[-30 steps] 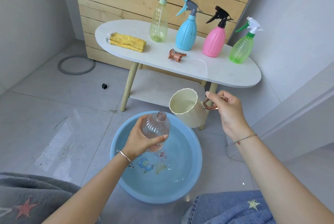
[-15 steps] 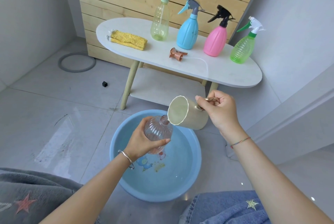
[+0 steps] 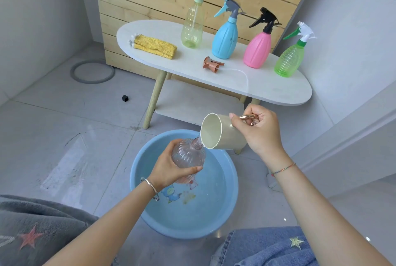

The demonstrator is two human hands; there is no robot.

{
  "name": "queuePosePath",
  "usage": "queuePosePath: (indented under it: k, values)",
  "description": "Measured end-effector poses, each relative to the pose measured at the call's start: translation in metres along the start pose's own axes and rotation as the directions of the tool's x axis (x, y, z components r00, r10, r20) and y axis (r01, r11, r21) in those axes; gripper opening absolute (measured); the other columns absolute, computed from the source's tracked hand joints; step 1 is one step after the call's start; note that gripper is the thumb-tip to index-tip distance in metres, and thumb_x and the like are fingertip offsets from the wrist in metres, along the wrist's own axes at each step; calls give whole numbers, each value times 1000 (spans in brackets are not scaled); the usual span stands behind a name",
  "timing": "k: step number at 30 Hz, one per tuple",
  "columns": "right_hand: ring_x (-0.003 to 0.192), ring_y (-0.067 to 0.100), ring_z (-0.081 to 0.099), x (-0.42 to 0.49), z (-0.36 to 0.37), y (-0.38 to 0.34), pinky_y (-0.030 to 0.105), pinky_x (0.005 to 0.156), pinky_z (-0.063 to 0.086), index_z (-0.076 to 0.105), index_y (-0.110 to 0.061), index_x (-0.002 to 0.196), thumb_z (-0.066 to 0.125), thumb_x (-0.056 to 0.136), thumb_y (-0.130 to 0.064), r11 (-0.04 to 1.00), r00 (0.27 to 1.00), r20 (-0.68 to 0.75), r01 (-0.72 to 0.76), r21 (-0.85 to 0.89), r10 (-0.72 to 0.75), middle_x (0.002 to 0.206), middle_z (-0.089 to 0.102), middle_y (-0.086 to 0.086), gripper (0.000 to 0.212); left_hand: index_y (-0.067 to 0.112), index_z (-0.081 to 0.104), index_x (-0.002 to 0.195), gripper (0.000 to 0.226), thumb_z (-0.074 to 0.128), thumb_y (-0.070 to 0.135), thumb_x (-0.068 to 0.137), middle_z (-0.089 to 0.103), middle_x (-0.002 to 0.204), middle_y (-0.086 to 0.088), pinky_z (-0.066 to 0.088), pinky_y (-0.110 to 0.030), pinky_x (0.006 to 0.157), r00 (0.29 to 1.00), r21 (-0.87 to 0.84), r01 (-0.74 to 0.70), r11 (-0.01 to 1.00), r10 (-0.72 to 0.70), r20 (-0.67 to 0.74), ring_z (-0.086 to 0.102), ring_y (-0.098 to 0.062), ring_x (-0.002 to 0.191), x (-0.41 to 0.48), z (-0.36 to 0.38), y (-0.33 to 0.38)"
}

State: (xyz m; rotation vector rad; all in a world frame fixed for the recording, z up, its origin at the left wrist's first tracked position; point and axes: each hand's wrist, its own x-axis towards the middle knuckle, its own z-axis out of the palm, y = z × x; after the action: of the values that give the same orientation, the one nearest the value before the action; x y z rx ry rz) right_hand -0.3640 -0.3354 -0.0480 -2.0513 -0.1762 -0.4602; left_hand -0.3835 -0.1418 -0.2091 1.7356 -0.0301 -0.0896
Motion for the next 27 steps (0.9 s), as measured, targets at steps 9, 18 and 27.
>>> queuePosePath:
  k: [9,18,27]
  values:
    - [48,6,27,2,1,-3,18,49,23,33,-18,53,75,77,-9,998,999,-1,45,-40,-45,50,31,-4,49,30,51,122,91,87,57,43,61,116,16,39,-2,85,1000,-8,8,1000,-7,5,55,7,107,0,1,-4]
    - [53,8,29,3,0,-2,22,52,24,31,-21,54,72,73,-21,986,993,26,120,-118,-118,50,30,-8,45,33,51,120,89,88,58,43,62,116,16,41,-16,94,1000,-8,7,1000,-7,5,57,2,110,3,4,-7]
    - [59,9,33,4,4,-3,20,55,25,37,-12,55,70,71,-20,955,973,59,230,-190,-223,54,32,-8,38,31,51,121,90,89,57,44,62,116,15,42,-19,96,1000,-8,1,1000,-1,6,57,-1,111,4,5,-9]
